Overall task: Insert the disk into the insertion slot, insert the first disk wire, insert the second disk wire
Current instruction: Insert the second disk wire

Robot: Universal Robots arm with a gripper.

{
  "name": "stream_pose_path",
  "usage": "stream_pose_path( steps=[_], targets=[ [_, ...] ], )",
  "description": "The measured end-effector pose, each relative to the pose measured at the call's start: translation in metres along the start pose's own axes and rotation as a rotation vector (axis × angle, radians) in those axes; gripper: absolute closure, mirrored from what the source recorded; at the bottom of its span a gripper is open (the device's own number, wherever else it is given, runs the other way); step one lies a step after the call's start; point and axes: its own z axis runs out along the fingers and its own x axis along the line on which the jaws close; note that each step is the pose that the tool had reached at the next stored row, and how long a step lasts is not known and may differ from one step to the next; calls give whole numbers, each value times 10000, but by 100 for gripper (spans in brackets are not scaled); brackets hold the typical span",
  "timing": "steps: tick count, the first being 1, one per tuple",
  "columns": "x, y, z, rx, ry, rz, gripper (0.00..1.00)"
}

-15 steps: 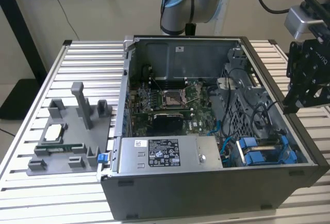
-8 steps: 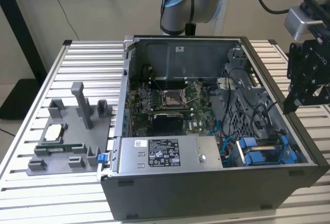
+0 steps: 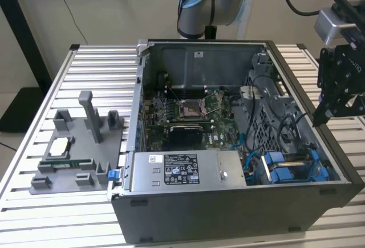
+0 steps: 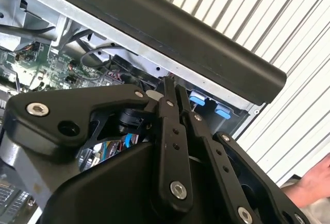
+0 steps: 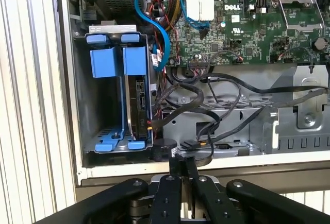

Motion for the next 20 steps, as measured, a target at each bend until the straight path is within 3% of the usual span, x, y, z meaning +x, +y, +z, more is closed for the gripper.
stream_pose_path(
  steps=[1, 2, 17, 20],
  targets=[
    [0, 0, 0, 0, 0, 0, 0],
    [0, 0, 0, 0, 1, 0, 100],
    [1, 0, 11, 0, 47, 5, 100],
    [9, -2, 7, -71, 57, 26, 100]
  ],
)
